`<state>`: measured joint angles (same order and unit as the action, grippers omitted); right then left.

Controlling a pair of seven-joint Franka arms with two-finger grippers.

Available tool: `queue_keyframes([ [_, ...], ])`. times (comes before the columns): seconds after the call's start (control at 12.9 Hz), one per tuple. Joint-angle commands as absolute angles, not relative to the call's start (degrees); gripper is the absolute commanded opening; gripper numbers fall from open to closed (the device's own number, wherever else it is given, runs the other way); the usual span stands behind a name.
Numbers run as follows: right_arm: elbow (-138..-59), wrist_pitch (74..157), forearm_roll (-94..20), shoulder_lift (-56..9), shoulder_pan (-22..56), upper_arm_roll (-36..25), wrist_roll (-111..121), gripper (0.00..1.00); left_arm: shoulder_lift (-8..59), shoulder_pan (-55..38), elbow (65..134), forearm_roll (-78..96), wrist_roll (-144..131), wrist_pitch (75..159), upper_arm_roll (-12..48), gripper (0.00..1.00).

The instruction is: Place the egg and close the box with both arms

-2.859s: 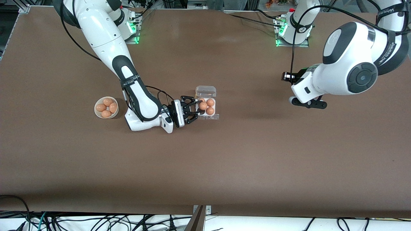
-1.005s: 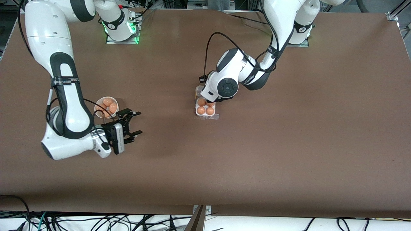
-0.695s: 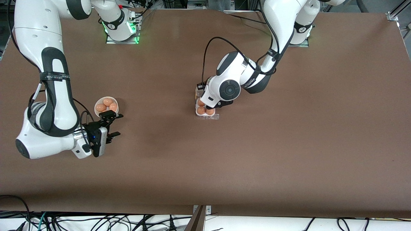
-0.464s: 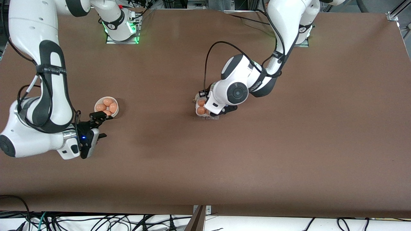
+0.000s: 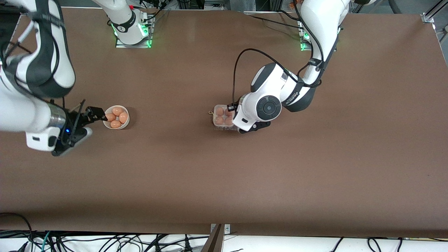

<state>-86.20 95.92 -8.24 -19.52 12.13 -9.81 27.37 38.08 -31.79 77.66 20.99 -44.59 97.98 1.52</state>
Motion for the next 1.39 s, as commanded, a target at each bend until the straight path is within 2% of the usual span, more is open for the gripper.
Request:
queue_keyframes([
  [0.0,-95.26,98.44,-3.7,-10.13,11.95,-8.44,10.44,1.0,37.27,-26.65,70.43,13.39,-44.39,89.07,1.84,0.36],
  [0.23,-97.47,96.34,-0.01,-4.59,8.81,-3.97,-2.19,1.0,36.39,-21.81,64.44,9.15,-42.29,85.78,1.85,0.37],
  [0.54,-96.86,96.86,0.0,-0.36,3.79,-3.08,-3.08,1.0,34.64,-16.97,64.16,8.62,-37.9,85.52,1.76,0.43],
  [0.85,-97.55,96.24,0.18,2.11,3.52,-2.9,-3.43,1.0,32.17,-11.71,63.2,1.85,-25.18,82.55,1.49,0.5],
  [1.0,-97.3,96.94,0.09,1.41,3.69,-2.9,-3.34,1.0,30.25,-7.23,61.79,1.67,-17.88,81.13,1.23,0.69],
  [1.08,-97.12,96.94,0.09,0.88,3.87,-2.99,-3.43,1.0,29.1,-6.6,62.4,1.06,-13.32,81.04,0.27,0.81],
  [1.31,-96.86,97.21,0.44,0.7,3.87,-2.99,-3.34,1.0,21.3,-5.63,69.75,-5.43,-1.88,81.12,-2.71,1.0],
])
